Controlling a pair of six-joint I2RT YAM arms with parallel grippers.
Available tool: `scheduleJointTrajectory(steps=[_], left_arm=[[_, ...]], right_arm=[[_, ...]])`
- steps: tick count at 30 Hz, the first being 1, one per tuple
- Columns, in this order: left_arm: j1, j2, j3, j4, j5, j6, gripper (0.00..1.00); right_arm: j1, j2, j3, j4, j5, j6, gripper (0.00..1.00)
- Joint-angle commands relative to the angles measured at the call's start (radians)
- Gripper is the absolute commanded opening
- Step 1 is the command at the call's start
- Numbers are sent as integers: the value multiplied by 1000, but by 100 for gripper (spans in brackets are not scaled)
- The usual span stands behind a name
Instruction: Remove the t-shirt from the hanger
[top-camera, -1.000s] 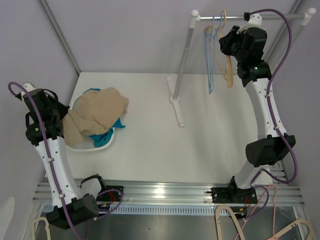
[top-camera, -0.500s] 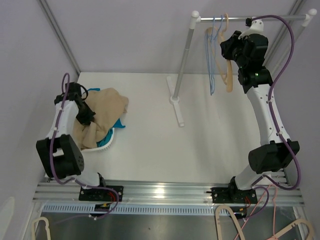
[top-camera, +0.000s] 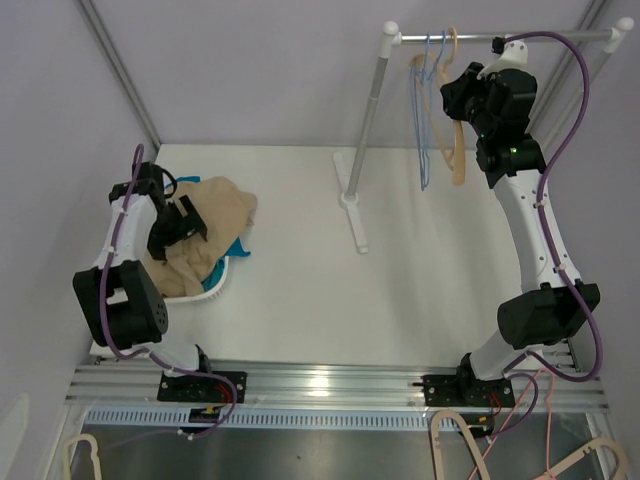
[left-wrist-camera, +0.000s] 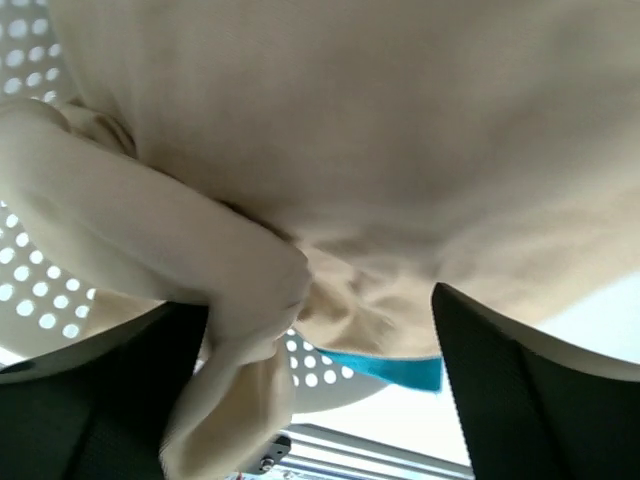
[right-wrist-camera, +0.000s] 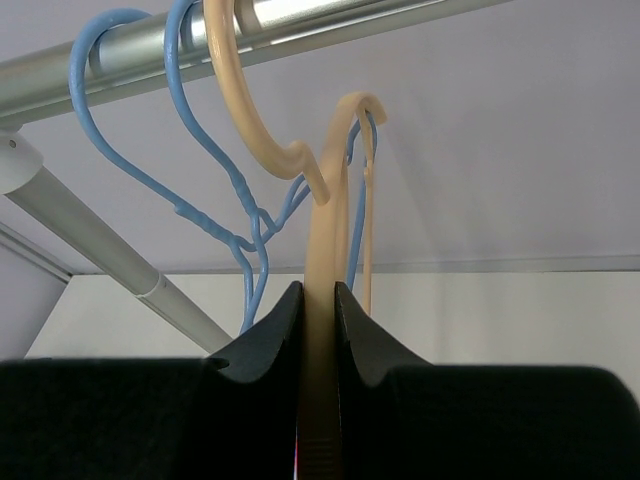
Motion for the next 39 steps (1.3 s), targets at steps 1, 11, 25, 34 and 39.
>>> scheduleJointTrajectory(steps=[1,11,25,34,39], left_arm=[[-4,-117,40,17,93,40,99],[-26,-273,155,-35,98,51,99],[-151,-746,-27,284,170,-85,100],[-296,-893,-101,399,255,-10,99],[-302,-977,-151,435,343,30,100]], right_arm=[[-6,-14,38,-25,-6,-8,0],[-40,26,121,-60,3,4,0],[-54,11,185,-117,148,6,93],[-80,-265,-14,-217,350,-17,99],[29,-518,-227,-260,518,38,99]])
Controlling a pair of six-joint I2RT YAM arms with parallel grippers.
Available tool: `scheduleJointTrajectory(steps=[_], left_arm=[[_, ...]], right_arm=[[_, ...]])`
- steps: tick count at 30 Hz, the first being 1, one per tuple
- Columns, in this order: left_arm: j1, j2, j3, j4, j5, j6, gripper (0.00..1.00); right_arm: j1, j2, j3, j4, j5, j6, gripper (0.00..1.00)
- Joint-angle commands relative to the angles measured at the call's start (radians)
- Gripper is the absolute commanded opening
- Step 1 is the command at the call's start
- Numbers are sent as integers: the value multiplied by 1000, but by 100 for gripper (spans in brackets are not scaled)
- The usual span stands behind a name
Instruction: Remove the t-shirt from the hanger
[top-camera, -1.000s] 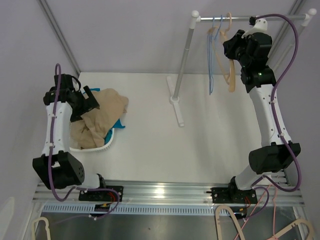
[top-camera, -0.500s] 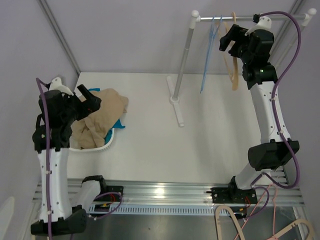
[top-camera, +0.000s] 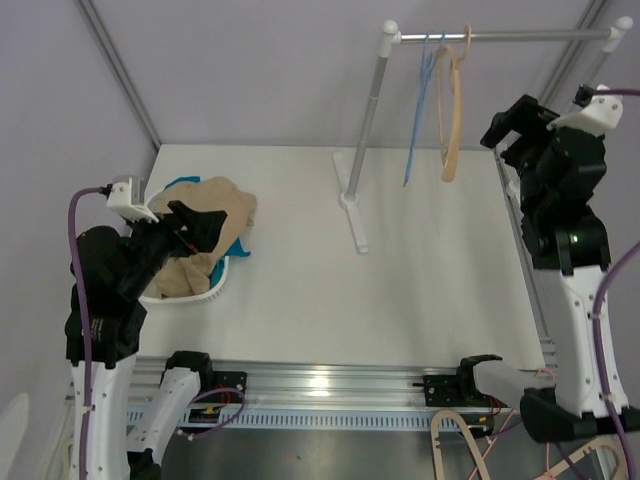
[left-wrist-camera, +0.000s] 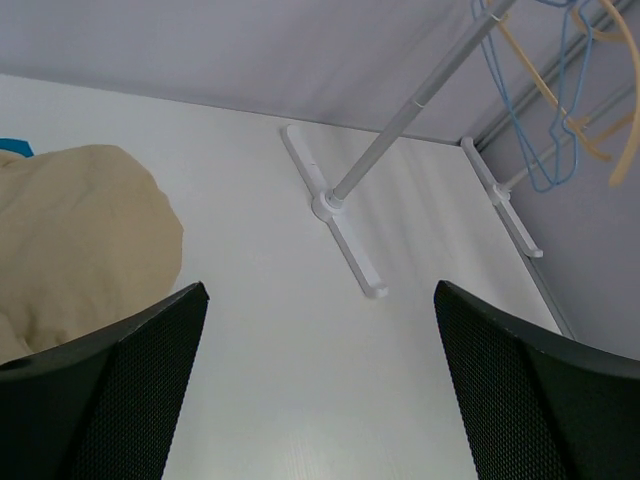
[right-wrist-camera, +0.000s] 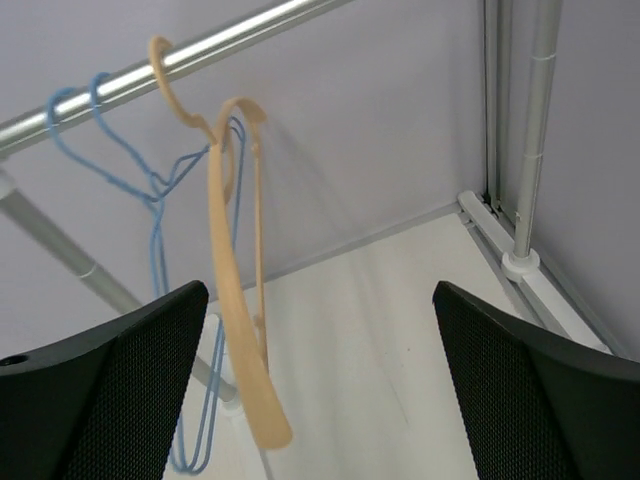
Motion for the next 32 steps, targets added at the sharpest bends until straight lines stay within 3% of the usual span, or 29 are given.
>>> scheduleJointTrajectory(steps=[1,5,10,15,32], left_arm=[[-10,-55,-66,88,96,41,99],[-17,-102,-197,184,188,6,99],[-50,-99,-307,215,239,10,99],[-58,-90,-341,160,270,38,99],[-99,-104,-358,146,250,38,99]], right_arm=[[71,-136,-102,-32,160,39,99],[87,-333,-415,37,151,101,100],[93,-523,-647,37,6,222,99],[96,-635,-845,27,-65,227,100],[99,-695,-899,-30,-151,194,100]])
